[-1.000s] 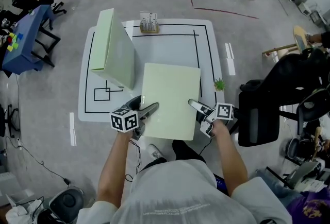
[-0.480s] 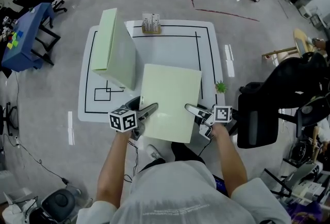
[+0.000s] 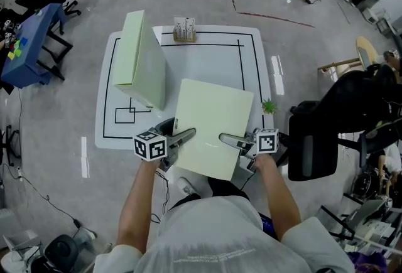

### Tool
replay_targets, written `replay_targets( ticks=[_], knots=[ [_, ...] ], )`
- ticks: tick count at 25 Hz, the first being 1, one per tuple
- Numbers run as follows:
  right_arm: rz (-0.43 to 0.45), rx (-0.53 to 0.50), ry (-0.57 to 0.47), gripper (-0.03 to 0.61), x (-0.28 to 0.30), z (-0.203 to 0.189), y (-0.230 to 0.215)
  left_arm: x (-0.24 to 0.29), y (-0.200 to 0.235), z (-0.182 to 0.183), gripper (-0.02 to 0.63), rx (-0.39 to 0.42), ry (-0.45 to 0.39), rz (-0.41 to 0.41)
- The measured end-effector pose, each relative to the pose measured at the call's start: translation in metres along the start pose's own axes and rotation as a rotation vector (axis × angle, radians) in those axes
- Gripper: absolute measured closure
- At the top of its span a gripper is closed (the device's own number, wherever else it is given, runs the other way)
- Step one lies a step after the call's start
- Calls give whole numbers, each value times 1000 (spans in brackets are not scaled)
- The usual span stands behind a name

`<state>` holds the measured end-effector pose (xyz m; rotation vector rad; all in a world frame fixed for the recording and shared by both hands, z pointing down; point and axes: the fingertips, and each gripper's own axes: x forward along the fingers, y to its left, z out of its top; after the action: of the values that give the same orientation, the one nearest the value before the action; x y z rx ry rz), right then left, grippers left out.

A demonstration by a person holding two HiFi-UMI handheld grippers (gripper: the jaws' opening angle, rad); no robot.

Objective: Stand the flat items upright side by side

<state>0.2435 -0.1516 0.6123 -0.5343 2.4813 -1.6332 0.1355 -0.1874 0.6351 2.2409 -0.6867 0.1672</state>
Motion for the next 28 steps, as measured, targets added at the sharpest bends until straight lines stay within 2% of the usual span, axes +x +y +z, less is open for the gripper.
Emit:
replay_targets(
  ticks=[8,12,15,22,28],
  knots=[
    [-61,-50,-10,235,-7,3,7,3,-8,8,210,31,-7,-19],
    [-45,-105,-45,245,-21,9,22,6,-27,17,210,110,5,-55],
    [-64,-159,-76,250,-34,13,38,6,-45,26,210,184,7,-67],
    [-186,-332,-202,250,-59,44,82,-7,-66,60,213,330,-33,-15],
    [-348,-472,-323,250,-76,59,116,-35,-93,82,247,444,-95,15]
  ],
)
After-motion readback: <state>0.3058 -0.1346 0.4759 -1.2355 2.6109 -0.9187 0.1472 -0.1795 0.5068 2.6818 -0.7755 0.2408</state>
